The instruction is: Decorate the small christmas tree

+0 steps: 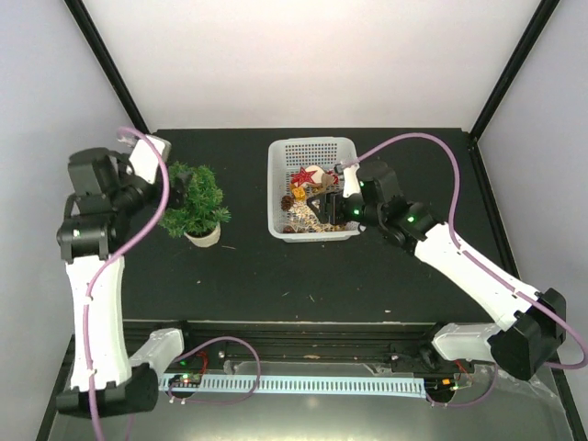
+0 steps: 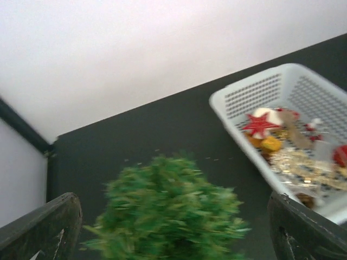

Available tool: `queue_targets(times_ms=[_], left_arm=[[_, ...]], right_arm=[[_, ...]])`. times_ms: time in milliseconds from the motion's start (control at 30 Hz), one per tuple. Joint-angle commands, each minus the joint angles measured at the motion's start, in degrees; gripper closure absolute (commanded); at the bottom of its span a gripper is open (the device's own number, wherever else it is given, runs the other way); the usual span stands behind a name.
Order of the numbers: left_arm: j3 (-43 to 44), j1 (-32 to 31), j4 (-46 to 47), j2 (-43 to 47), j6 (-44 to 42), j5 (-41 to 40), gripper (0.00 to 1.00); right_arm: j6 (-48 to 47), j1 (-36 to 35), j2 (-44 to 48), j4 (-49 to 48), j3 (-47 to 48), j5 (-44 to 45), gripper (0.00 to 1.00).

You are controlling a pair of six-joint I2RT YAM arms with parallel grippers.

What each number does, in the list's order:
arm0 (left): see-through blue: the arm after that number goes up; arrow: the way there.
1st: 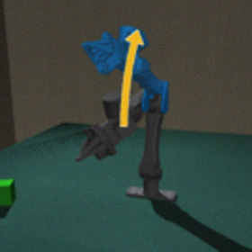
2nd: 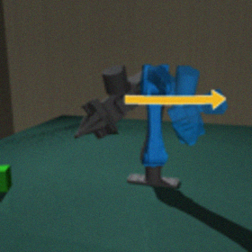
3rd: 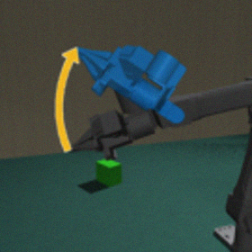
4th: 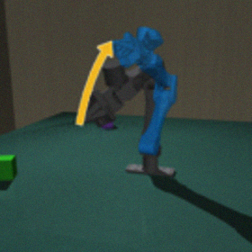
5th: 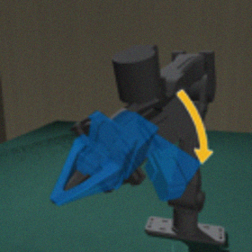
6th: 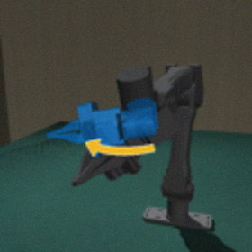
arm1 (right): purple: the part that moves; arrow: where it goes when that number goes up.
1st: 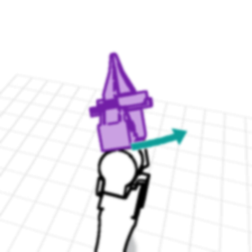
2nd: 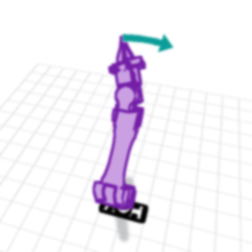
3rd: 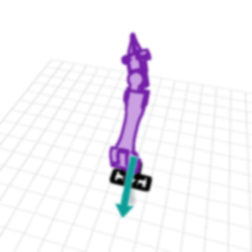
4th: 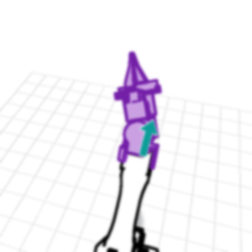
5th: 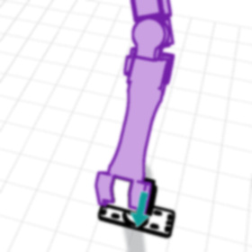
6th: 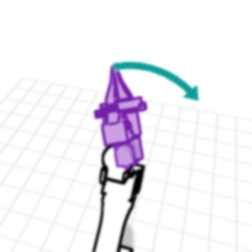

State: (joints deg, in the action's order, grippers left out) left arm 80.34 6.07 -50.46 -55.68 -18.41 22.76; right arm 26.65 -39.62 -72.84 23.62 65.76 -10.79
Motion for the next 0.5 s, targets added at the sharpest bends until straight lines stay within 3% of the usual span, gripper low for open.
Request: queue_targets(times_ms=[0, 333, 467], left_arm=[[2.98, 8.36, 1.61, -5.34, -1.37, 6.60, 0.09], [-2.98, 11.24, 3.82, -8.56, -11.36, 18.10, 0.23], [-3.19, 15.45, 1.94, -10.90, -14.36, 24.44, 0.29]], right_arm=[[-1.42, 3.10, 0.60, -0.40, 0.22, -2.05, 0.29], [-1.17, 6.90, 0.29, -2.77, -3.41, -5.35, 0.28], [-1.22, 7.26, 0.55, -3.52, -4.35, -5.77, 0.28]])
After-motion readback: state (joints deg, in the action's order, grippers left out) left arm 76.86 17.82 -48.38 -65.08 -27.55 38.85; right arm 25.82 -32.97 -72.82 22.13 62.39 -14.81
